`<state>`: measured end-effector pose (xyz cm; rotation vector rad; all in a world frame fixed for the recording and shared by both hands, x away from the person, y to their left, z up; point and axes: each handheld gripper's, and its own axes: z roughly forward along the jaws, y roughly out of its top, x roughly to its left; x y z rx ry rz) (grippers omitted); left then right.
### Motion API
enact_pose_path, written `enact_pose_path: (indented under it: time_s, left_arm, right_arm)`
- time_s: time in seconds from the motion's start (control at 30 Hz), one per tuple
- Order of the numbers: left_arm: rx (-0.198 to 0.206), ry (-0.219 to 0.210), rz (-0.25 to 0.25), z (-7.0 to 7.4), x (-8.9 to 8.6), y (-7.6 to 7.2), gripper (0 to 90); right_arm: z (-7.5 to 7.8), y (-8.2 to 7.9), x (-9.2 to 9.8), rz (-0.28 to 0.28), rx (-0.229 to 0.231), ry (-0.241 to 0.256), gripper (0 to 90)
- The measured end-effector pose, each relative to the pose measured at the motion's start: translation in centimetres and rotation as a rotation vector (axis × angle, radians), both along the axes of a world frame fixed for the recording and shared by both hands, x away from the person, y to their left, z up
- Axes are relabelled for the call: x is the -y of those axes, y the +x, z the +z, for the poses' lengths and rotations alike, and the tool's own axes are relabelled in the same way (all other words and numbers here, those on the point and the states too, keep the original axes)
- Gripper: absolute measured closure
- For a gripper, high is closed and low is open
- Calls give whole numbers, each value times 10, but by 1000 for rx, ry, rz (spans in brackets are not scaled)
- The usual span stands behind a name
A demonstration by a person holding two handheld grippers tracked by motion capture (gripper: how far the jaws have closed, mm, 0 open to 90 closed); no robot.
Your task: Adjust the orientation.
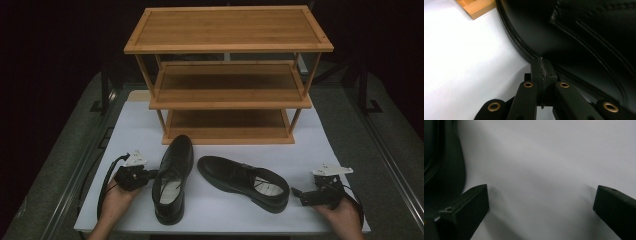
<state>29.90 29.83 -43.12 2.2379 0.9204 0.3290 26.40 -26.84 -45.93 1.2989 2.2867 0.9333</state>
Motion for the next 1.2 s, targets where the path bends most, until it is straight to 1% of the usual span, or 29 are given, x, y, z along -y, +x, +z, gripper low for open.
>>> enact_pose_path:
  time_s: [0.13,0.17,0.2,0.27,0.3,0.37,0.5,0.7,0.9,0.97,1.0,1.03,1.07,1.1,1.13,1.17,1.2]
  left_arm:
    - [-26,-24,-17,-1,-5,-18,900]
    - [-26,-24,-17,-1,-5,-18,900]
    - [-46,-46,-40,-3,-4,-22,900]
    - [-42,-43,-41,-3,-2,-23,900]
    - [-33,-36,-46,-2,-1,-22,900]
    - [-37,-52,-47,-3,-1,-22,900]
    - [-37,-62,-53,-4,2,-21,900]
    - [-32,-59,-80,-5,10,-21,900]
    - [-36,-68,-80,-5,10,-20,900]
    - [-35,-40,-77,-5,10,-20,897]
    - [-35,-40,-77,-5,10,-20,855]
    - [-32,-26,-62,-4,6,-19,824]
    - [-32,-26,-62,-4,6,-19,788]
    - [-23,-31,-37,-3,-1,-19,755]
    - [-26,-33,-20,-2,-5,-19,710]
    - [-31,-28,-7,-2,-10,-19,647]
    - [-25,-21,11,-2,-14,-19,575]
  right_arm:
    - [0,0,0,-1,-1,0,0]
    - [0,0,0,0,-1,0,0]
    - [0,0,0,0,-1,0,0]
    - [0,0,0,0,-1,0,0]
    - [0,0,0,0,-1,0,0]
    - [0,0,0,-1,-1,0,0]
    - [0,0,0,0,-2,0,0]
    - [0,0,0,0,-2,0,0]
    - [0,0,0,-1,-2,-1,0]
    - [0,0,0,-1,-6,0,0]
    - [0,0,0,-1,-6,0,0]
    - [0,1,0,0,-6,-2,0]
    - [0,1,0,0,-6,-2,0]
    - [0,1,0,-1,-7,-1,0]
    - [1,1,0,-1,-8,-1,0]
    - [1,1,0,-1,-9,-1,0]
    - [1,1,0,-1,-8,-2,0]
